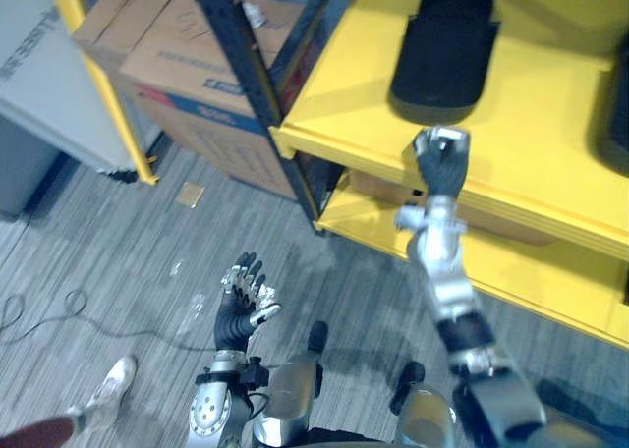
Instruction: Walk over and take plastic housings, then place them on the shelf
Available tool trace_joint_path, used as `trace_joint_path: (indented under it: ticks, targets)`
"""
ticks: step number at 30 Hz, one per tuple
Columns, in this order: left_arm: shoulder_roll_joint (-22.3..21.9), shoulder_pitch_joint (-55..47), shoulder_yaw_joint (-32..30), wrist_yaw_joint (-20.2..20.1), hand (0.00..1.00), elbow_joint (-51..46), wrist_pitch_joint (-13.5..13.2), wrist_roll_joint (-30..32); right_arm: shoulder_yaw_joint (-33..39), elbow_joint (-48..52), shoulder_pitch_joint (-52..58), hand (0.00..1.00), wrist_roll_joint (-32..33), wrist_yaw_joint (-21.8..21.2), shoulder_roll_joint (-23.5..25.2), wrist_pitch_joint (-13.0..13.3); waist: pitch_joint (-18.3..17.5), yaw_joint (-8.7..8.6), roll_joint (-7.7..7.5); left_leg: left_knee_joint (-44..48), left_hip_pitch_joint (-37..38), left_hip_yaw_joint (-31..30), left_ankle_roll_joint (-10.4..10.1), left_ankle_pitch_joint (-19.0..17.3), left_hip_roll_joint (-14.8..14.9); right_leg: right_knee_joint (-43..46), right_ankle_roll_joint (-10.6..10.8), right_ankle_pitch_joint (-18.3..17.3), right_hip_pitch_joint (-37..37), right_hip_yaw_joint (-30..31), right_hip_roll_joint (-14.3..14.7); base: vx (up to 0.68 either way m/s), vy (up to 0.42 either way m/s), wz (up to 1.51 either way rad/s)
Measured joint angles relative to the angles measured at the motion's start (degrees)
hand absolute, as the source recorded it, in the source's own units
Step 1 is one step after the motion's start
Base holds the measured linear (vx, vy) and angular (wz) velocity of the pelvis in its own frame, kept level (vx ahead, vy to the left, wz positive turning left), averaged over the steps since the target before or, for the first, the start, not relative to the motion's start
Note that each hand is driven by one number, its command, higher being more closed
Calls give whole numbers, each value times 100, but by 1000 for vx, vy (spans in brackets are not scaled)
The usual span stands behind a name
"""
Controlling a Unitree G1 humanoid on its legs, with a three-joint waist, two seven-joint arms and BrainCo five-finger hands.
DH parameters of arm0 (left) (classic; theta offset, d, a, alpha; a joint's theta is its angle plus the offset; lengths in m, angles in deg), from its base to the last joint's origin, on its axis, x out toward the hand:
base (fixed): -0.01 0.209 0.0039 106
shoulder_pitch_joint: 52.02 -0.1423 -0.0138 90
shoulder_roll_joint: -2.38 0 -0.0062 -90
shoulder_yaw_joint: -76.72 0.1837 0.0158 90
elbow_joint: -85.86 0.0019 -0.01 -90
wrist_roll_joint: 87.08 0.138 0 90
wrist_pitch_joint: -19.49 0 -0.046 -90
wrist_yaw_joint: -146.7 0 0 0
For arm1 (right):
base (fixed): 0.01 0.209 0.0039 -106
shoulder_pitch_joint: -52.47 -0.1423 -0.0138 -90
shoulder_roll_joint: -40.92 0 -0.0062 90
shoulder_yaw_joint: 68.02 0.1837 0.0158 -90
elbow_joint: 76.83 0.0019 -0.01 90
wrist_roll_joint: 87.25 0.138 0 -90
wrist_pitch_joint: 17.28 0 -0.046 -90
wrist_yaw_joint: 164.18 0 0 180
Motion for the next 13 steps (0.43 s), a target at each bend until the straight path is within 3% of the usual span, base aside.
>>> trace_joint_path:
  ticks: [1,4,7,10,11,12,13]
  targets:
    - [1,4,-24,90,0,336,29,20,294,411,485,0,-144,107,26,87,-215,-92,-140,2,80,238,-1,-99,55,-171,24,110,4,215,66,156,57,-99]
    - [-15,226,-193,452,0,1647,245,218,1274,697,1510,0,-283,544,147,253,-803,-348,-373,8,255,759,-14,-295,143,-516,51,287,17,676,159,123,43,-88]
    - [-83,423,-770,739,0,2920,461,175,1986,237,2333,0,68,707,256,224,-965,-622,-449,17,555,1188,-40,-459,250,-611,21,332,94,1081,276,65,24,-74]
    - [-87,600,-1305,735,0,4158,525,-95,2514,-1649,2807,0,1097,686,368,85,-1150,-743,-384,-16,748,1452,-72,-486,310,-657,27,338,127,1259,333,34,-2,-47]
    - [-92,700,-1475,722,0,4666,528,-146,2868,-2827,2798,0,1425,641,368,-113,-1202,-752,-295,-34,854,1526,-81,-492,322,-682,27,338,201,1281,343,26,-2,-29]
    - [-96,720,-1526,716,0,4848,526,-153,3019,-3261,2793,0,1624,490,364,-268,-1247,-753,-237,-56,884,1542,-83,-493,327,-687,27,338,215,1282,348,7,-3,-20]
    - [-105,738,-1610,711,0,5157,525,-179,3297,-4160,2765,0,2023,166,336,-516,-1317,-789,-126,-126,997,1564,-85,-493,333,-696,27,338,289,1280,360,1,-5,-8]
